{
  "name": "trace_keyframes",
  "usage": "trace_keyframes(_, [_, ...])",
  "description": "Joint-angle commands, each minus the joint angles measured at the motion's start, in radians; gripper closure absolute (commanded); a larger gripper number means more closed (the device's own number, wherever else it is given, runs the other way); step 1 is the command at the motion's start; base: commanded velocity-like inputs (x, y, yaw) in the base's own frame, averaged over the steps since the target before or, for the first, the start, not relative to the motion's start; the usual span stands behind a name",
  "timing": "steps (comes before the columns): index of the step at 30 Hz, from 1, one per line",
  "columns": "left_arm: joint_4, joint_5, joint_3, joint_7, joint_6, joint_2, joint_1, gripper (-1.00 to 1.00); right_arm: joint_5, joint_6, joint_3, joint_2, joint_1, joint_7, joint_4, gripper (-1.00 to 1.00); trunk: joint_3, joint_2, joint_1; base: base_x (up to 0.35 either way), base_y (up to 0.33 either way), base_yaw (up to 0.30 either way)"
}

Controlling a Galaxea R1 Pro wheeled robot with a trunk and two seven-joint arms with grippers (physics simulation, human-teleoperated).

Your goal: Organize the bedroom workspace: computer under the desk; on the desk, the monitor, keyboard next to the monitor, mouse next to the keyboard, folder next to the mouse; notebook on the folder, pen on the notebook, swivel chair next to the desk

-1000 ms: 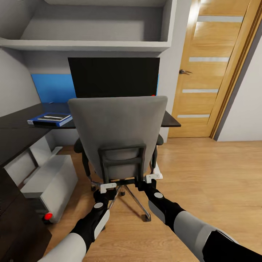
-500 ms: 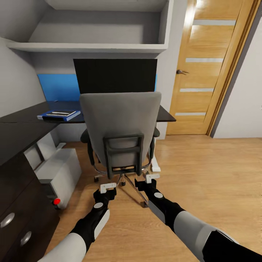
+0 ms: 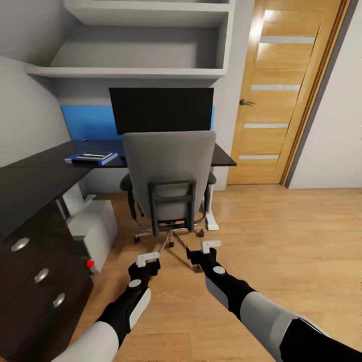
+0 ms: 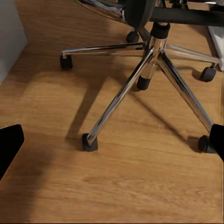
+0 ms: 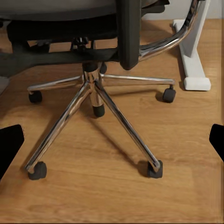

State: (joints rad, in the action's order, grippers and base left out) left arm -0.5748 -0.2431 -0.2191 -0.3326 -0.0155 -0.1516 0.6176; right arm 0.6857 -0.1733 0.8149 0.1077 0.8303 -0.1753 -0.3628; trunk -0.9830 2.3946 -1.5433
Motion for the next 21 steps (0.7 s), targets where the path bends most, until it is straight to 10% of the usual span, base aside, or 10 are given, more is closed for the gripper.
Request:
trace_keyframes(1, [-0.002,-0.02,-0.004,-0.008,-0.002,0.001,0.001,-1.0,0.009,-0.005,0.008,0.0,0.001,-0.006,0.002,-1.0,0.002,-0.007,0.005,-0.335,0.0,0.0])
trace_keyframes(21, [0.093,-0.084,0.013,-0.006,-0.002,0.043,0.001,-1.0,0.011,-0.09,0.008,-0.031,-0.031,-0.018,0.021,-1.0,0.065,-0.147,0.081,-0.094,0.0,0.0])
